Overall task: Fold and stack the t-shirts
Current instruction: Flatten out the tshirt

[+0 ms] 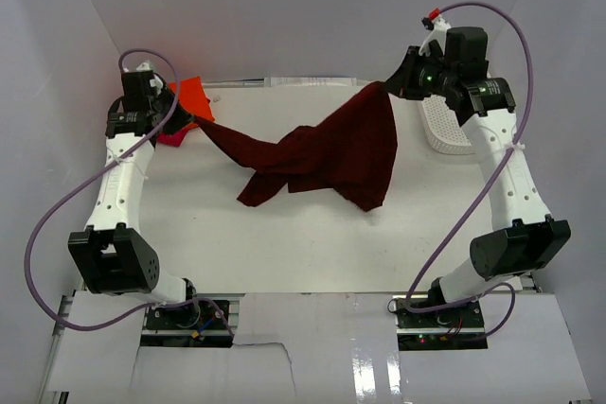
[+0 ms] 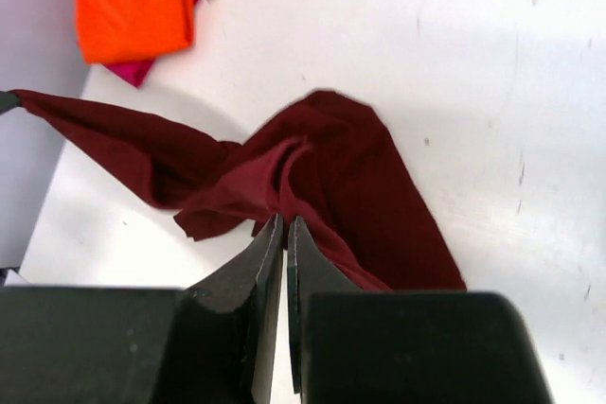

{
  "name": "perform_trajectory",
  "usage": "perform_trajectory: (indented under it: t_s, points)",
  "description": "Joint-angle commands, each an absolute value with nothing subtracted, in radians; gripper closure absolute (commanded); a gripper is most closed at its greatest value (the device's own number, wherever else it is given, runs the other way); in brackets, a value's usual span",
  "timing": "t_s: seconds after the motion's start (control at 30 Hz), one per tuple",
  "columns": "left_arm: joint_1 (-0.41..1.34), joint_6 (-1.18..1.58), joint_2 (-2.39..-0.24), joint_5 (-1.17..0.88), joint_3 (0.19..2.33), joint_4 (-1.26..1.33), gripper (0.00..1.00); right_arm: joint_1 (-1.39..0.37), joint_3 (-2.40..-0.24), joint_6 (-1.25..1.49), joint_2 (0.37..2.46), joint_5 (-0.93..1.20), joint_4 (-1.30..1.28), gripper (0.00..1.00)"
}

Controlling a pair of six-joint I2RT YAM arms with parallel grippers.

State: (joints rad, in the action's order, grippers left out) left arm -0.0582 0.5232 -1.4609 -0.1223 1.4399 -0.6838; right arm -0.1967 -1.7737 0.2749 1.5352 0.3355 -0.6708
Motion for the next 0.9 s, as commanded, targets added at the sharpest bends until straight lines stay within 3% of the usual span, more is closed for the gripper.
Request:
perform_trajectory:
  t_s: [0.0, 0.17, 0.47, 0.7, 0.87]
  points:
    - [-0.069, 0.545, -1.444, -0.184, 1.526, -0.696, 1.0, -0.193, -1.917, 0.273, 1.493, 0.4, -0.66, 0.92]
    - [-0.074, 0.529, -1.329, -0.198, 1.565, -0.677, 1.0, -0.195, -1.956, 0.238, 1.398, 0.468, -0.619, 0.92]
    - [-0.074, 0.519, -0.843, -0.094, 1.384, -0.479, 1.0, -0.193, -1.766, 0.223, 0.938, 0.614, -0.358, 0.92]
    - [-0.072, 0.508, -0.597, -0.035, 1.443, -0.423, 1.0, -0.193, -1.737, 0.193, 0.629, 0.497, -0.14, 0.92]
    - [-0.072, 0.488, -0.575, -0.014, 1.566, -0.466, 1.0, -0.193, -1.814, 0.207, 0.609, 0.417, -0.207, 0.92]
